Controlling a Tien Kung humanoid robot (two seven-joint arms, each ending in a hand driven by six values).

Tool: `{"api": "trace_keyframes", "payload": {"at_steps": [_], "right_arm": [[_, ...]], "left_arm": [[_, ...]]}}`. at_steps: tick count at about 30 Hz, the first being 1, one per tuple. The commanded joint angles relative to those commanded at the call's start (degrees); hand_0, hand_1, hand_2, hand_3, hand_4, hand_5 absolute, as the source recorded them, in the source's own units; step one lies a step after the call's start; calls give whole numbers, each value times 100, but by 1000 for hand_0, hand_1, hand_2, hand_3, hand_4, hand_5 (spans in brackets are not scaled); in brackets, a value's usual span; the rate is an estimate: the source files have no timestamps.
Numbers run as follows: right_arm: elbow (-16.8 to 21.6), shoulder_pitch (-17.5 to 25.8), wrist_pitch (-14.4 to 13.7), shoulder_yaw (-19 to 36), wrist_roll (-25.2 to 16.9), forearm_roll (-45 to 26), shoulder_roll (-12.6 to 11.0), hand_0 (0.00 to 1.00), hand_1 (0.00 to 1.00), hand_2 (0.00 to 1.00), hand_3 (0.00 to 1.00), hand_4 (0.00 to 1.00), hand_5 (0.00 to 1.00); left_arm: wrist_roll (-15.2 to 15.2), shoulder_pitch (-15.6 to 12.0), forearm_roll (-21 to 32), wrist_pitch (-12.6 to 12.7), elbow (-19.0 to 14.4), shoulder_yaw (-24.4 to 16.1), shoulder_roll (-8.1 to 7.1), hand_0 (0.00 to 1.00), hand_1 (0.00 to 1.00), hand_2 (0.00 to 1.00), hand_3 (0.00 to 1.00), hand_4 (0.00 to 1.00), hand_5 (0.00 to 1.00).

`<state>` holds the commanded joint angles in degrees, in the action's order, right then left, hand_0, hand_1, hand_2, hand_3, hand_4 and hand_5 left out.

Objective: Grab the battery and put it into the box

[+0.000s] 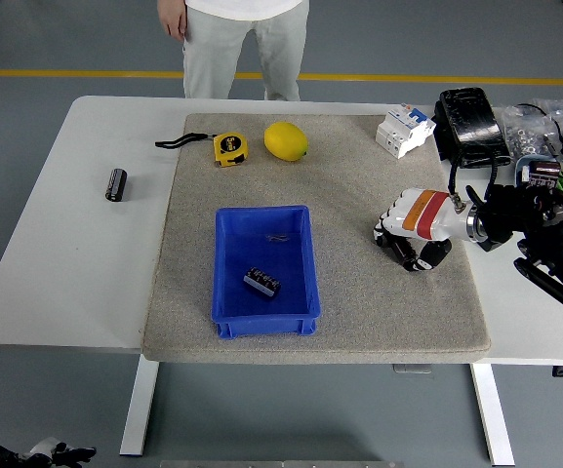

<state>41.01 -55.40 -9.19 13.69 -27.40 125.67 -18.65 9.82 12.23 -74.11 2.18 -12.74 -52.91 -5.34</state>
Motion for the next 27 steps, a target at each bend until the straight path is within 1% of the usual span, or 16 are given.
{"api": "trace_keyframes", "payload": {"at_steps": [4, 5, 8, 11, 15, 21, 24, 27], "right_arm": [[9, -15, -41, 22, -20, 7, -19, 461, 472, 531, 561, 661, 36], [9, -16, -37, 25, -18, 7, -23, 440, 450, 507, 516, 650, 32], [30, -9, -16, 67, -18, 8, -53, 440, 450, 507, 516, 650, 32], [133, -20, 22, 208, -20, 33, -114, 440, 450, 507, 516, 650, 32], [503, -85, 166, 510, 0, 19, -217, 452, 444, 501, 511, 655, 35], [1359, -221, 467, 948, -15, -327, -361, 455, 446, 506, 513, 656, 44], [1777, -306, 555, 1065, -6, -479, -374, 452, 449, 511, 515, 655, 50], [2154, -380, 597, 1116, -3, -596, -298, 452, 449, 511, 515, 655, 50]], "left_arm": [[8, 6, -19, -11, -3, -4, -4, 768, 716, 705, 558, 603, 506], [9, 6, -19, -12, -4, -4, -4, 768, 716, 705, 557, 603, 506], [15, -1, -19, -19, -7, -5, -11, 768, 716, 705, 557, 603, 506], [16, -11, -48, -26, -6, -20, -15, 768, 716, 705, 557, 603, 506], [17, -32, -122, -37, -2, -73, -22, 768, 716, 705, 559, 603, 506], [25, -60, -205, -48, -4, -123, -28, 768, 716, 706, 558, 603, 506], [29, -65, -214, -53, -7, -124, -36, 768, 717, 705, 558, 603, 505], [36, -68, -216, -62, -11, -122, -47, 768, 717, 705, 558, 603, 505]]}}
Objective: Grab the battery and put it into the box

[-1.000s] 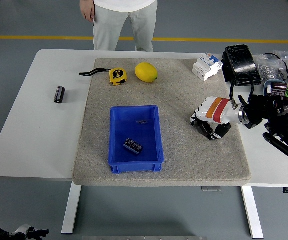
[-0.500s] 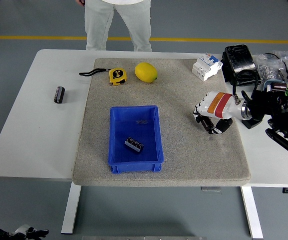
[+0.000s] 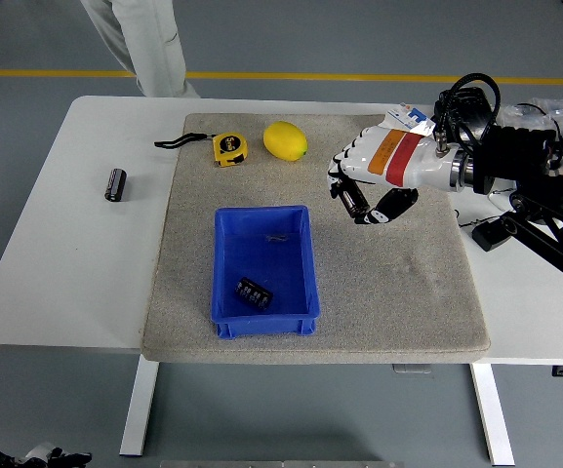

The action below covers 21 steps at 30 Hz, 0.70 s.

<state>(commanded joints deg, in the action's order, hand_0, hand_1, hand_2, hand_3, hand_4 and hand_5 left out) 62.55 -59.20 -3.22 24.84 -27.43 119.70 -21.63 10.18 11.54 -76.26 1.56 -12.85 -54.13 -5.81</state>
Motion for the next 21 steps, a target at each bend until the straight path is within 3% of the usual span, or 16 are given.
{"api": "trace_keyframes", "payload": {"at_steps": [4, 8, 9, 14, 15, 20, 21], "right_arm": [[213, -90, 42, -122, 26, -97, 213, 474, 453, 519, 523, 666, 66], [136, -198, 170, -356, 85, 25, 541, 474, 453, 519, 523, 666, 66], [112, -214, 249, -394, 121, 92, 629, 492, 499, 581, 750, 736, 103], [9, -219, 429, -463, 150, 148, 843, 492, 499, 581, 750, 736, 103], [-12, -218, 471, -466, 160, 143, 861, 626, 670, 757, 911, 889, 153], [-55, -190, 550, -434, 163, 106, 868, 626, 670, 757, 911, 889, 153], [-64, -175, 545, -416, 163, 63, 867, 726, 732, 866, 990, 944, 166]], "left_arm": [[-1, 11, 45, 1, -3, 34, -14, 767, 717, 705, 558, 603, 506], [11, 28, 10, 21, 1, -31, -4, 767, 717, 705, 558, 603, 506], [20, 36, 0, 15, -3, -34, -6, 767, 717, 705, 558, 603, 505], [47, 56, -7, 10, -12, -62, -9, 767, 717, 705, 558, 603, 505], [52, 59, -12, 8, -13, -69, -10, 769, 714, 705, 558, 603, 505], [61, 58, -8, 5, -16, -80, -15, 769, 714, 705, 558, 603, 505], [62, 56, -8, 4, -16, -79, -15, 769, 716, 706, 559, 603, 505]]}}
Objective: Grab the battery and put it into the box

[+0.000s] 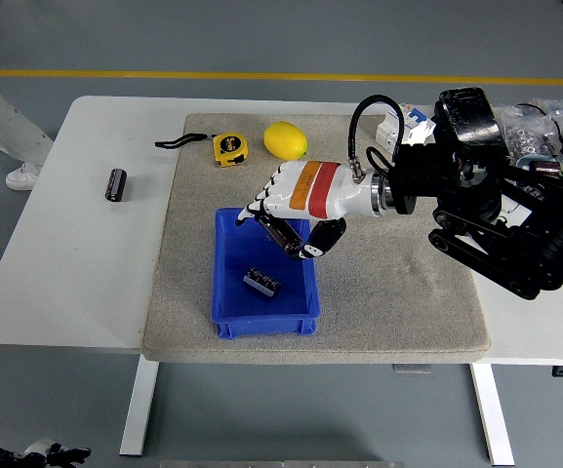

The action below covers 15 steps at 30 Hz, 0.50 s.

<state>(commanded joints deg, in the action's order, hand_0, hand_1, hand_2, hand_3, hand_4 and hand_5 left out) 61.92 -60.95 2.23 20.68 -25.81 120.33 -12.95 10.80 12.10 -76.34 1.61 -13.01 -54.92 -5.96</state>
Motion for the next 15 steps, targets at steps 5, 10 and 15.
{"api": "trace_keyframes", "payload": {"at_steps": [5, 10, 15], "right_arm": [[-69, 32, -15, 31, 7, -39, 6, 726, 732, 866, 990, 944, 166], [-104, 64, 6, 122, 9, 5, -54, 751, 755, 892, 998, 944, 162], [-191, 169, 51, 606, 36, 83, -207, 756, 754, 896, 998, 944, 161]], "left_arm": [[11, -4, -1, -9, -5, 5, 2, 769, 716, 706, 559, 603, 505], [17, -19, 31, -12, -10, 31, 9, 769, 716, 706, 559, 603, 506], [4, -30, 101, -7, -13, 91, 17, 769, 716, 707, 559, 603, 506]]}}
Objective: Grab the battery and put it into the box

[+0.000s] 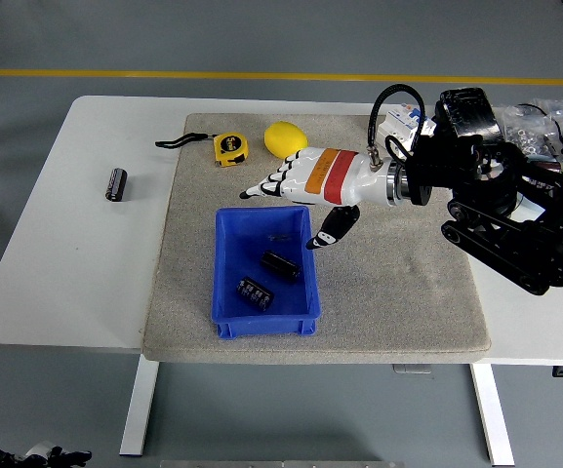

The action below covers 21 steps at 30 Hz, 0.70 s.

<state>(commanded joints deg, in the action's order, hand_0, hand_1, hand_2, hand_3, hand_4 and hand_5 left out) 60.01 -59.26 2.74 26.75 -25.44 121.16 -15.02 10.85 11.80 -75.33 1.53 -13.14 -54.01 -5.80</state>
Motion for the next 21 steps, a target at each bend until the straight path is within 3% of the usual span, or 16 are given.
{"api": "trace_keyframes", "payload": {"at_steps": [10, 15, 20, 21], "right_arm": [[-754, 568, 65, 1684, 265, -537, -508, 726, 727, 842, 939, 954, 189], [-1277, 1140, 143, 2605, 468, -1636, -805, 724, 732, 833, 937, 960, 217], [-1290, 1864, 47, 3469, 838, -2865, -1072, 724, 732, 833, 937, 960, 217], [-1259, 1999, 28, 3610, 884, -3088, -1106, 791, 781, 836, 931, 998, 455]], "left_arm": [[-46, 6, 184, 33, 6, 123, 16, 768, 717, 706, 559, 604, 506], [-45, 1, 207, 36, 8, 134, 32, 768, 716, 706, 559, 604, 506], [-45, -8, 283, 25, 6, 176, 34, 768, 716, 706, 559, 604, 506], [-46, -14, 290, 27, 7, 174, 37, 768, 716, 707, 559, 604, 505]]}}
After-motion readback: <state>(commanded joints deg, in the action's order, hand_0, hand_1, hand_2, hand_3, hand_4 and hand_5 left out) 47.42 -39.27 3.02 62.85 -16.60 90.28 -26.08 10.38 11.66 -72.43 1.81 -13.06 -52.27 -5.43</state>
